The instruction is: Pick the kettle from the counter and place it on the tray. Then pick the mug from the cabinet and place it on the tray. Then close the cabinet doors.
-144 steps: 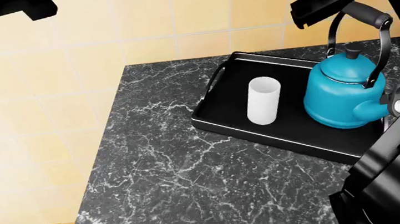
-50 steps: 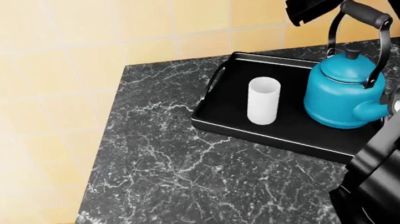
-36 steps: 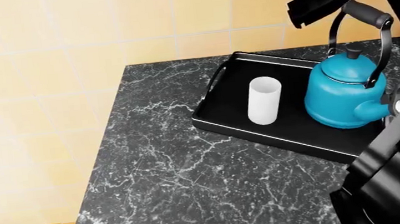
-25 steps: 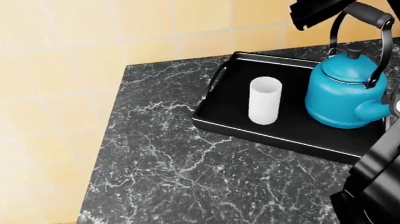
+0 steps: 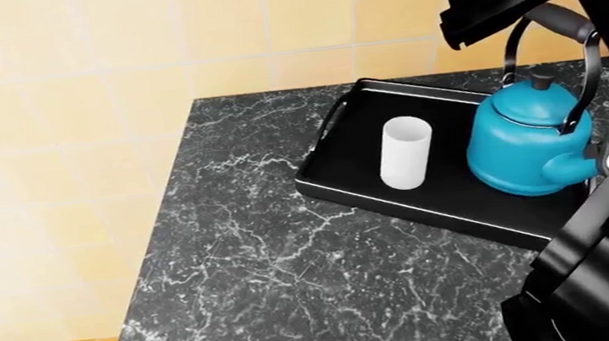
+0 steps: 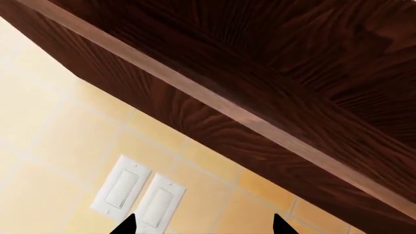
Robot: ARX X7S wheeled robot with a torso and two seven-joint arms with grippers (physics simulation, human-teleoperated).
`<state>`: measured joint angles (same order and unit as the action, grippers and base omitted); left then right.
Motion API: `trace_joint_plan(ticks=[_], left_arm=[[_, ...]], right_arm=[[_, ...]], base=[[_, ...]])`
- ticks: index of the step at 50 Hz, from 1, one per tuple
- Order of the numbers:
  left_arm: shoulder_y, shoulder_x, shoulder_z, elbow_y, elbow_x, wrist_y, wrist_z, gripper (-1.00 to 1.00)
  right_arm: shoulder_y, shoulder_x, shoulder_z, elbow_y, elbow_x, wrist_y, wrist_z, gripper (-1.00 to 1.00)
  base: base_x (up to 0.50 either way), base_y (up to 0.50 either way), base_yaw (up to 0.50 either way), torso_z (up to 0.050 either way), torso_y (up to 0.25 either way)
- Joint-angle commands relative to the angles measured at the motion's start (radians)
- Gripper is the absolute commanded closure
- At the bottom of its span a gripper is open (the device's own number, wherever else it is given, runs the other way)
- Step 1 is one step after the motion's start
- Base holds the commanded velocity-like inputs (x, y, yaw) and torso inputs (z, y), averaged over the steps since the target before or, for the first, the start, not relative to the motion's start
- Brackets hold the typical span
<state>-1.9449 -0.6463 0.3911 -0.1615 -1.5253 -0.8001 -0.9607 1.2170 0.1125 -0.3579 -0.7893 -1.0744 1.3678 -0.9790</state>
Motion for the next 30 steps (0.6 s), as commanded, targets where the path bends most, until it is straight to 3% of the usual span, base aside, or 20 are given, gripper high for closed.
trace_joint_plan(ticks=[1, 19, 30], left_arm=[[-0.045, 0.116, 0.009, 0.149, -0.254, 0.074, 0.044, -1.00], [-0.179, 0.167, -0.022, 0.196, -0.398, 0.066, -0.064, -1.00], [-0.253, 0.196, -0.032, 0.159, -0.411, 0.082, -0.076, -1.00]], right_arm=[[-0.009, -0.004, 0.010, 0.006, 0.018, -0.010, 0.014, -1.00], [-0.022, -0.016, 0.023, 0.013, 0.056, -0.031, 0.043, -1.00], [-0.042, -0.013, 0.039, 0.004, 0.072, -0.037, 0.055, -1.00]], base=[[0.00, 0.00, 0.00, 0.000, 0.000], [0.00, 0.00, 0.00, 0.002, 0.001], [0.00, 0.00, 0.00, 0.003, 0.001]])
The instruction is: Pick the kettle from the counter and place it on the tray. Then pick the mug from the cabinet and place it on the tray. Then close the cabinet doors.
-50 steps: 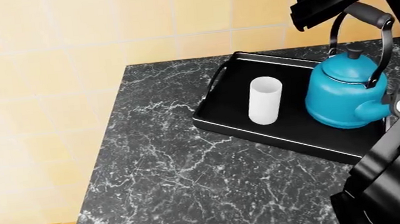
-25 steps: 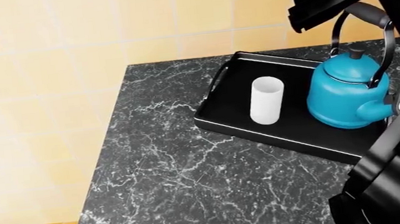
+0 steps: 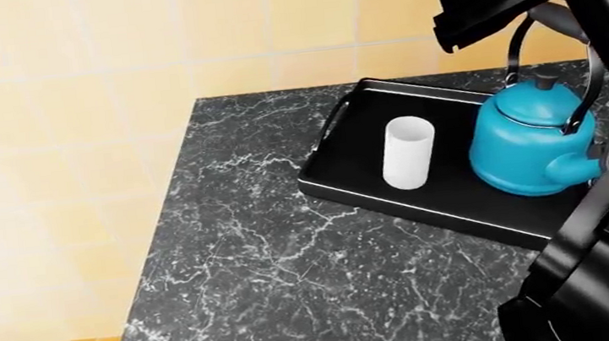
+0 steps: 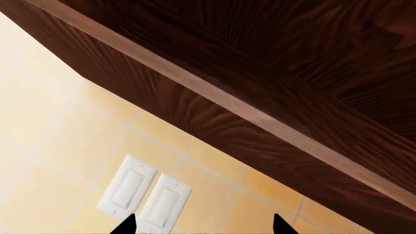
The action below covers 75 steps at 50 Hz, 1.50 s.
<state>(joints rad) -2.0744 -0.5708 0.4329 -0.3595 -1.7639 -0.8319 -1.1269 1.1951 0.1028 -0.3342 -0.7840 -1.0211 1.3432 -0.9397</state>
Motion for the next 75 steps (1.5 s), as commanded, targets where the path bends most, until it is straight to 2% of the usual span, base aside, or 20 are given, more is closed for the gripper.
trace_joint_plan(ticks=[1, 15, 34, 56, 75], left_arm=[[-0.129, 0.121, -0.074, 0.352, -0.168, 0.114, 0.093, -1.00], [-0.221, 0.149, -0.077, 0.231, -0.137, 0.118, 0.154, -1.00], [-0.139, 0.223, -0.043, 0.334, -0.204, 0.107, 0.093, -1.00], [-0.095, 0.280, 0.041, 0.286, -0.085, 0.107, 0.153, -1.00], [-0.038, 0.318, 0.149, 0.199, 0.108, 0.136, 0.238, -1.00]], right_arm=[[-0.022, -0.004, 0.019, 0.000, 0.024, -0.016, 0.020, -1.00], [-0.045, -0.012, 0.041, 0.008, 0.065, -0.040, 0.053, -1.00], [-0.061, -0.004, 0.048, -0.011, 0.073, -0.033, 0.064, -1.00], [-0.050, 0.019, 0.022, -0.039, 0.038, 0.015, 0.038, -1.00], [-0.075, 0.031, 0.028, -0.069, 0.026, 0.025, 0.030, -1.00]], base=[[0.00, 0.00, 0.00, 0.000, 0.010], [0.00, 0.00, 0.00, 0.001, 0.002], [0.00, 0.00, 0.00, 0.001, 0.002], [0.00, 0.00, 0.00, 0.000, 0.000], [0.00, 0.00, 0.00, 0.000, 0.000]])
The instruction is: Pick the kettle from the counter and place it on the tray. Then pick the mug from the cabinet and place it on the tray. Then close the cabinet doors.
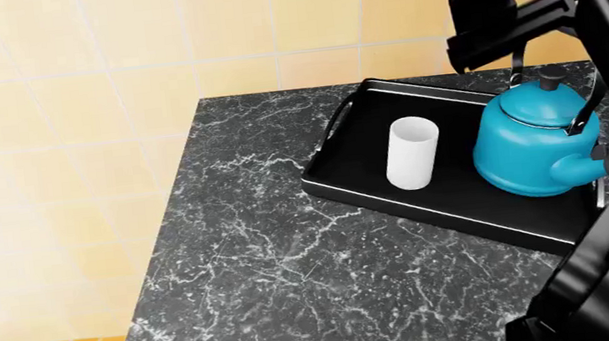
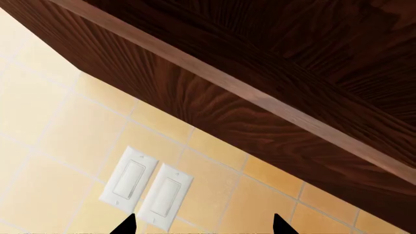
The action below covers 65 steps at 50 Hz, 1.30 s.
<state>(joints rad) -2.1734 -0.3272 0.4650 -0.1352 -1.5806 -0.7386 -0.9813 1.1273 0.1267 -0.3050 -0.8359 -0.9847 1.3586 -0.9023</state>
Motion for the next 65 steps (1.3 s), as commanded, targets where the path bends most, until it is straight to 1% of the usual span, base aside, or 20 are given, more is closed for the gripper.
trace_joint_plan(ticks=[1, 22, 38, 45, 54, 63, 65], left_arm=[[0.061, 0.076, 0.120, -0.030, -0.068, 0.045, 0.096, -1.00], [0.017, 0.143, 0.172, -0.179, 0.028, 0.085, 0.167, -1.00], [-0.002, 0.183, 0.277, -0.274, 0.167, 0.103, 0.214, -1.00], [-0.028, 0.207, 0.309, -0.330, 0.222, 0.124, 0.235, -1.00], [-0.072, 0.268, 0.384, -0.511, 0.332, 0.161, 0.292, -1.00], [-0.092, 0.321, 0.458, -0.678, 0.400, 0.195, 0.355, -1.00], [-0.100, 0.326, 0.515, -0.721, 0.376, 0.222, 0.362, -1.00]], right_arm=[[-0.006, 0.008, -0.003, -0.018, -0.013, 0.012, -0.009, -1.00], [-0.017, 0.032, -0.027, -0.053, -0.083, 0.058, -0.054, -1.00], [-0.048, 0.034, -0.003, -0.081, -0.085, 0.051, -0.061, -1.00], [-0.034, 0.042, -0.029, -0.085, -0.128, 0.077, -0.092, -1.00], [-0.016, 0.060, -0.075, -0.097, -0.223, 0.124, -0.164, -1.00], [-0.049, 0.050, -0.047, -0.108, -0.202, 0.098, -0.149, -1.00], [-0.054, 0.048, -0.042, -0.110, -0.198, 0.092, -0.147, -1.00]], base=[[0.00, 0.00, 0.00, 0.000, 0.000], [0.00, 0.00, 0.00, 0.000, 0.000], [0.00, 0.00, 0.00, 0.000, 0.000], [0.00, 0.00, 0.00, 0.000, 0.000], [0.00, 0.00, 0.00, 0.000, 0.000], [0.00, 0.00, 0.00, 0.000, 0.000], [0.00, 0.00, 0.00, 0.000, 0.000]])
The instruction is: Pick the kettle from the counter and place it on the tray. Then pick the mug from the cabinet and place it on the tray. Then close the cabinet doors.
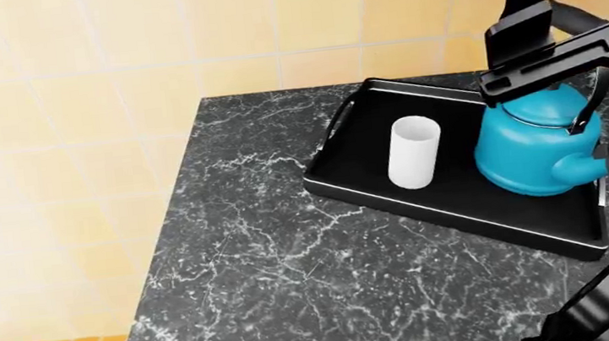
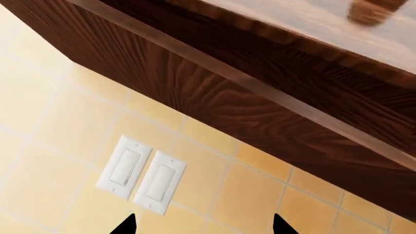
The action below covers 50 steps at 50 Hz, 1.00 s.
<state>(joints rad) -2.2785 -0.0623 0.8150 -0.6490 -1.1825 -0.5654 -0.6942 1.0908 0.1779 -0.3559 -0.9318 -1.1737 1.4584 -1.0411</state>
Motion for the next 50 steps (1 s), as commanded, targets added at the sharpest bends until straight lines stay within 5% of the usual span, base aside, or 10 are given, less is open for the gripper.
trace_joint_plan(ticks=[1, 9, 15, 42, 50], left_arm=[[-0.002, 0.062, 0.209, -0.227, -0.051, 0.070, 0.076, -1.00], [-0.062, 0.062, 0.588, -0.320, -0.342, 0.218, 0.076, -1.00], [-0.075, 0.062, 0.712, -0.346, -0.410, 0.253, 0.057, -1.00], [-0.026, 0.062, 0.751, -0.412, -0.358, 0.243, -0.050, -1.00], [-0.074, 0.062, 0.739, -0.435, -0.481, 0.266, 0.018, -1.00]], right_arm=[[-0.021, -0.003, 0.012, -0.016, -0.007, -0.010, -0.007, -1.00], [-0.050, -0.003, 0.033, -0.033, 0.001, -0.026, -0.003, -1.00], [-0.082, -0.004, 0.053, -0.049, 0.012, -0.040, 0.005, -1.00], [-0.140, -0.001, 0.072, -0.081, -0.050, -0.051, -0.045, -1.00], [-0.135, -0.009, 0.079, -0.066, -0.046, -0.064, -0.051, -1.00]], base=[[0.00, 0.00, 0.00, 0.000, 0.000], [0.00, 0.00, 0.00, 0.000, 0.000], [0.00, 0.00, 0.00, 0.000, 0.000], [0.00, 0.00, 0.00, 0.000, 0.000], [0.00, 0.00, 0.00, 0.000, 0.000]])
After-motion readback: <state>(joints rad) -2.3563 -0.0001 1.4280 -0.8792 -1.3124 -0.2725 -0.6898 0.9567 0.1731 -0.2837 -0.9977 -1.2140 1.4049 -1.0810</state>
